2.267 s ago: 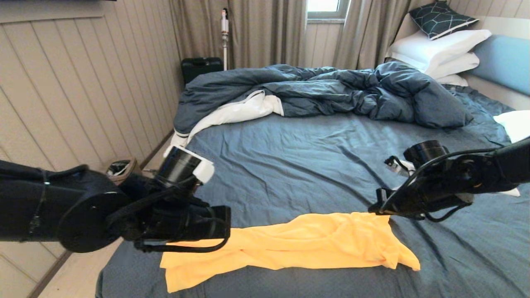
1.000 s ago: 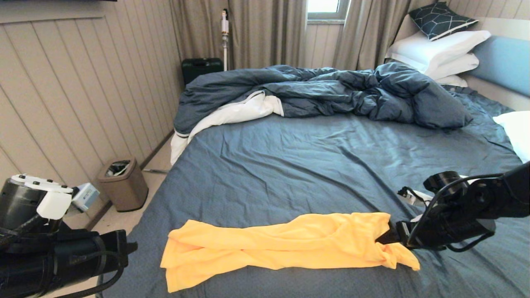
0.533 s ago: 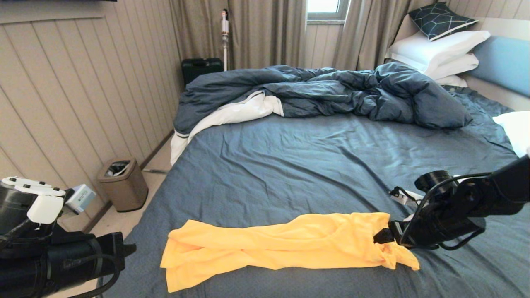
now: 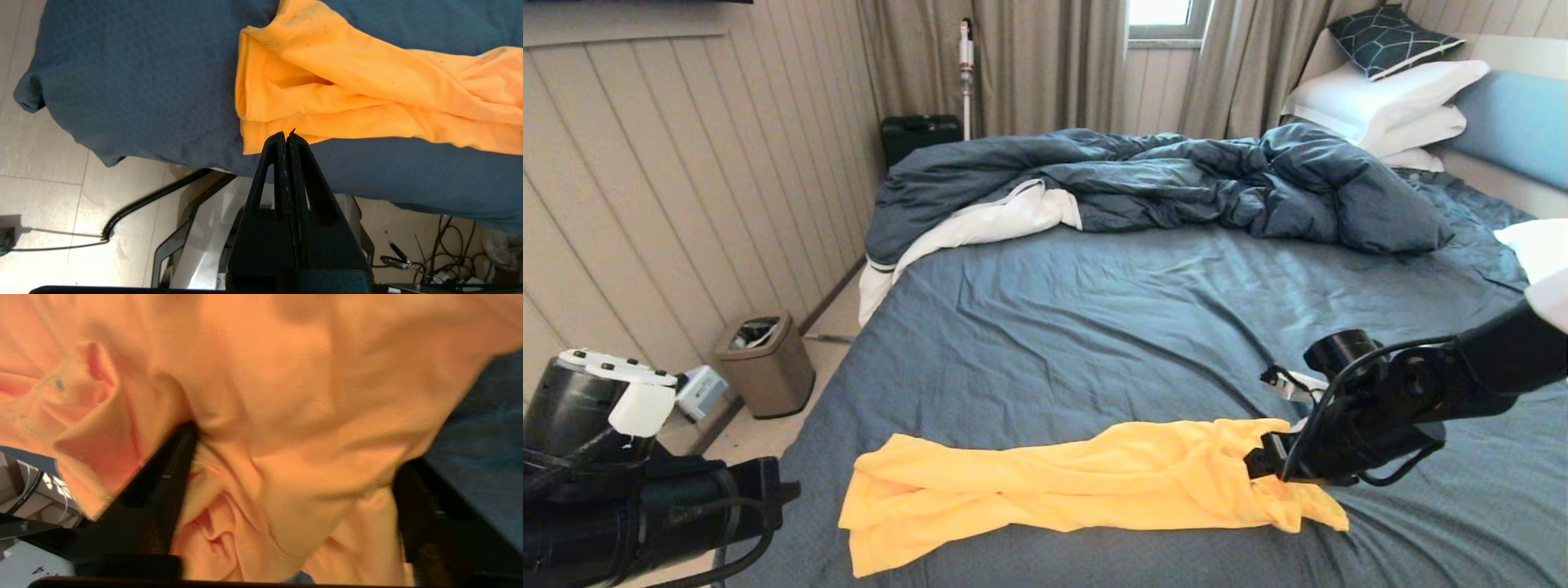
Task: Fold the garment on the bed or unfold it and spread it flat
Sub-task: Fold the yellow T-shirt
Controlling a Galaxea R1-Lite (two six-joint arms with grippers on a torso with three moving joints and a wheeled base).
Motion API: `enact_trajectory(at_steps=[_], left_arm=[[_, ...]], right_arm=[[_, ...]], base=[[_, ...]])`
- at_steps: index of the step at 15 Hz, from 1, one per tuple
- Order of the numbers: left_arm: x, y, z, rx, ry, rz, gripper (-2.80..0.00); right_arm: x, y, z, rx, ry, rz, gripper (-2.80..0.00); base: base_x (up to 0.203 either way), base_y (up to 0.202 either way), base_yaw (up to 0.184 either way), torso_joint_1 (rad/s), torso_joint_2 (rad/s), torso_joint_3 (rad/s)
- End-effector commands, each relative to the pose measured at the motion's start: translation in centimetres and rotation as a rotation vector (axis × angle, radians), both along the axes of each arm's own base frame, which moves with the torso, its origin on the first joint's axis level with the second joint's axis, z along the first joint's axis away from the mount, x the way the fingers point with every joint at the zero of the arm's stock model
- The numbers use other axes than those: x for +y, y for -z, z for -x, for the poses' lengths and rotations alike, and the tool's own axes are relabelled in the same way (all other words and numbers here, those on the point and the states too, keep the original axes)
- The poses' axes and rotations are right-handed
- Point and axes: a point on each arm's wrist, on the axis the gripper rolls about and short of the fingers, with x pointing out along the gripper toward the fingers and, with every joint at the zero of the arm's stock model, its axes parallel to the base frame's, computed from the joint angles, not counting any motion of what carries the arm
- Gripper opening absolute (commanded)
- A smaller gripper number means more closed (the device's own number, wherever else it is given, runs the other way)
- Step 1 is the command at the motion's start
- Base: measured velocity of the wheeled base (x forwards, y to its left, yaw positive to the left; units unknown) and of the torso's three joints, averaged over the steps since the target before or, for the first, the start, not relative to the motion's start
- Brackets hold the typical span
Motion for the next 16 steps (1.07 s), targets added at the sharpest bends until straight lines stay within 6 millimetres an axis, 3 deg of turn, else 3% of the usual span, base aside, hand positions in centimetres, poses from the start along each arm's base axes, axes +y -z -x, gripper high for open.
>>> enact_trajectory(at_steps=[1, 10, 16], left_arm=[[-0.1, 0.4, -0.2, 0.015, -0.003, -0.002, -2.80], [0.5, -0.7, 1.2, -0.056, -0.006, 0.014, -2.80], [0.8, -1.2, 1.9, -0.081, -0.007, 0.022, -2.80]], right_arm=[[0.0, 0.1, 0.1, 0.006, -0.004, -0.003, -2.80], [-0.9, -1.0, 0.4, -0.027, 0.025, -0.004, -2.80], [-4.0, -2.5, 0.9, -0.077, 0.115, 0.007, -2.80]], base=[[0.000, 0.000, 0.000, 0.000, 0.00, 0.000], [0.000, 0.000, 0.000, 0.000, 0.00, 0.000], [0.000, 0.000, 0.000, 0.000, 0.00, 0.000]])
